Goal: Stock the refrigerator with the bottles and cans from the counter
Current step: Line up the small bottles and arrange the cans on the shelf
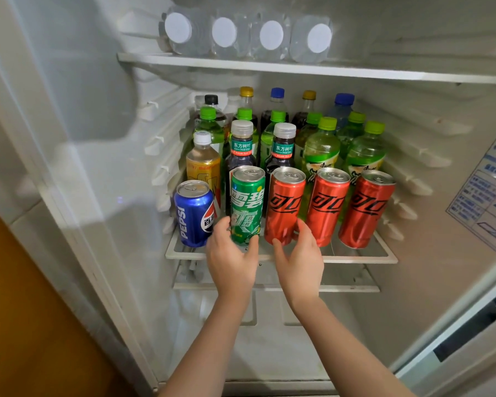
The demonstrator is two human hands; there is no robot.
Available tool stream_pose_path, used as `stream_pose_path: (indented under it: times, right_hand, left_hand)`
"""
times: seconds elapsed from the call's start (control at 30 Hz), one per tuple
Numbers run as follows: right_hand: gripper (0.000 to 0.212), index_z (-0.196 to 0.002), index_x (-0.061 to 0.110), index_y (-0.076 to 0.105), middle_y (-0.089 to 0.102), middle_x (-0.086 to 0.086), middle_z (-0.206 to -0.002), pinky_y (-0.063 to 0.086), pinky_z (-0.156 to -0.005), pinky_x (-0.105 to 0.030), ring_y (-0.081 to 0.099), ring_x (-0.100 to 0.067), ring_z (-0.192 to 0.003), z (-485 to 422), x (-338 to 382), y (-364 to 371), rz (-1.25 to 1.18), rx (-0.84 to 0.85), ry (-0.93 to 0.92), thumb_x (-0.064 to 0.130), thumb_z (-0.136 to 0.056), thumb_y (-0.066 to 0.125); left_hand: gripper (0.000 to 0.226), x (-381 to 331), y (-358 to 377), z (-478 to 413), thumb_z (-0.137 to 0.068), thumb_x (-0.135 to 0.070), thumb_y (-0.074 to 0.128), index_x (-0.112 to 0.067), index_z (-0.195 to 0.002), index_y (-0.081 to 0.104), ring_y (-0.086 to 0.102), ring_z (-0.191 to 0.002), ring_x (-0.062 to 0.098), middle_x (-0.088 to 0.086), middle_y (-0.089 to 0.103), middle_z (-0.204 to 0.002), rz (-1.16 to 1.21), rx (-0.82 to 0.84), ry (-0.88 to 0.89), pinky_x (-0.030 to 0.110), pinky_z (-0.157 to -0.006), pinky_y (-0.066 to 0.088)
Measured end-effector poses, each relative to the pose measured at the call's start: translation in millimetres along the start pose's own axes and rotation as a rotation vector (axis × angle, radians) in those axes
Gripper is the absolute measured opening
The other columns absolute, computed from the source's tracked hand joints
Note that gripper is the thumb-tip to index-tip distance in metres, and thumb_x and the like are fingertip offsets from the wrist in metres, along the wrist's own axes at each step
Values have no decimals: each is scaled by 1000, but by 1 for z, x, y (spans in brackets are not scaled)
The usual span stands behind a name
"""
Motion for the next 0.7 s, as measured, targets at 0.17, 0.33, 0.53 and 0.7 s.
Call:
stream_pose_path:
  times: [0.17,0.33,0.53,0.7]
  right_hand:
    - [57,-137,8,42,59,-8,-126,43,-90,-34,55,-28,-115,-4,1,7,54,33,32,20,-86,65]
    - [58,-137,5,42,58,-13,-126,44,-88,-36,55,-31,-114,-4,3,8,91,34,26,20,-87,64]
    - [57,-136,5,44,59,-13,-125,45,-87,-36,57,-31,-112,-3,3,7,96,33,21,20,-86,65]
    - [56,-135,7,45,60,-9,-125,45,-86,-35,57,-28,-111,-4,1,6,88,34,33,23,-86,66]
  left_hand:
    - [56,0,-1,-2,-73,-23,78,-7,-121,54,59,-100,21,7,64,-110,-31,-14,-44,24,-76,40]
    - [59,2,-1,-3,-75,-22,78,-6,-125,53,59,-105,24,10,64,-116,-35,-20,-62,29,-80,44]
    - [59,3,-2,-3,-74,-25,79,-8,-124,54,61,-103,22,7,66,-113,-58,-31,-54,25,-75,42]
    - [57,2,-3,-4,-72,-26,81,-8,-119,56,63,-98,22,7,67,-108,-57,-47,-63,25,-72,42]
Point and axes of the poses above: each hand's wrist, its own z-axis away from the middle knuckle, its own y-axis out of the palm, x = y × z, the point moved 7 cm from there along -z, towards the middle knuckle
